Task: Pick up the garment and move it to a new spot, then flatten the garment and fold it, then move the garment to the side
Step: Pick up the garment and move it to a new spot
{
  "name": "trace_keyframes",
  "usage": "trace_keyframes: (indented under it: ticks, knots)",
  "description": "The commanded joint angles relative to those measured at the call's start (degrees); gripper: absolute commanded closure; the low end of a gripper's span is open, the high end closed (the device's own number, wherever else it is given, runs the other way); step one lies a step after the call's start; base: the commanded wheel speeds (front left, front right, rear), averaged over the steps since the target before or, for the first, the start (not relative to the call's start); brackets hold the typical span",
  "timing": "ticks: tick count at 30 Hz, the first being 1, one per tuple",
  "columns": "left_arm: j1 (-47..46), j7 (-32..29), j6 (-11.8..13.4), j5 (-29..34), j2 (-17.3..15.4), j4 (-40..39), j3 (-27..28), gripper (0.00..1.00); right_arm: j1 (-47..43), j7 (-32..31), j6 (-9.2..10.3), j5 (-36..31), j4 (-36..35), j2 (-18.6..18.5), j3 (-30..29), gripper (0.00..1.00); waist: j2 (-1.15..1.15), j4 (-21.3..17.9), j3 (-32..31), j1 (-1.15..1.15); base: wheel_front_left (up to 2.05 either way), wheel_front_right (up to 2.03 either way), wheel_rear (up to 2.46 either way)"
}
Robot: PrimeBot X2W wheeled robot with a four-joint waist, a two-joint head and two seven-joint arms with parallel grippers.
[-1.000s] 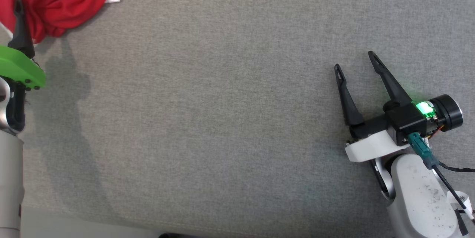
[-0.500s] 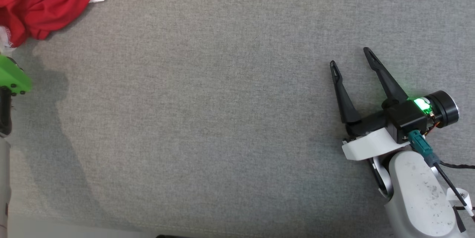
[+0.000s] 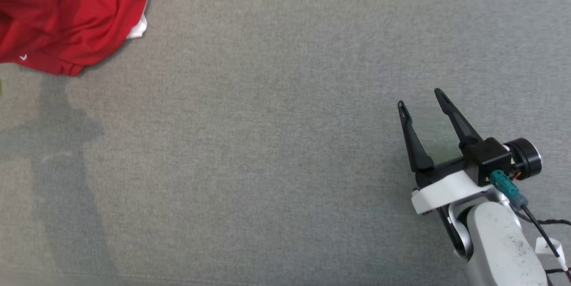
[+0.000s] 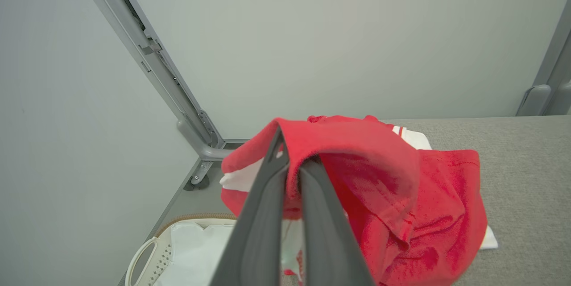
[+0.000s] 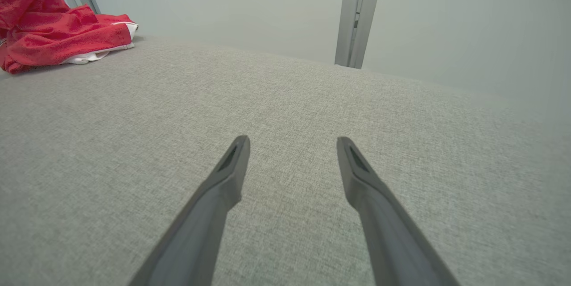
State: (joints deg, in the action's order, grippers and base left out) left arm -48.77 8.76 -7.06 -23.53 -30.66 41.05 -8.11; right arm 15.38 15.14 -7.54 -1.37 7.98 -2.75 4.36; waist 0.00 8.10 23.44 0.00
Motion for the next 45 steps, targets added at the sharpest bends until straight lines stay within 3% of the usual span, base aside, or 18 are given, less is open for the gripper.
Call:
trace_keyframes:
  ticks: [1, 10, 18, 26, 34, 45]
  knots:
    - [-1.03, -0.50, -0.15, 0.93, -0.81, -1.37, -0.66, 1.00, -1.13, 0.02, 0.10, 0.90, 0.20, -0.25, -0.08, 0.00, 0.00, -2.53, -5.27, 0.00, 0.00, 0.00, 0.00]
    - [-2.35, -4.62, -0.32, 4.00, -3.15, -13.24, -5.80, 1.00, -4.40, 0.02, 0.09, 4.38, 0.89, -0.24, -1.31, 0.00, 0.00, -7.03, -11.93, 0.00, 0.00, 0.00, 0.00]
    - [-5.67, -9.33, -0.34, 4.23, 1.60, -26.29, -12.63, 1.00, -7.14, 0.02, 0.09, 6.13, 1.23, -0.22, -3.69, 0.00, 0.00, -10.91, -15.20, 0.00, 0.00, 0.00, 0.00]
    - [-8.51, -10.36, -0.42, -1.39, 10.01, -32.34, -17.91, 1.00, -7.52, 0.02, 0.09, 7.23, 1.09, -0.22, -5.64, 0.00, 0.00, -14.03, -15.49, 0.00, 0.00, 0.00, 0.00]
    - [-3.07, -7.32, -0.08, -4.26, 13.25, -24.86, -19.26, 1.00, -6.13, 0.02, 0.09, 8.05, 0.27, -0.22, -6.31, 0.00, 0.00, -16.52, -12.85, 0.00, 0.00, 0.00, 0.00]
    - [4.01, 1.81, 1.57, -2.45, 12.55, -3.27, -20.42, 1.00, -3.22, 0.02, 0.09, 7.91, -0.81, -0.21, -6.17, 0.00, 0.00, -18.68, -5.61, 0.00, 0.00, 0.00, 0.00]
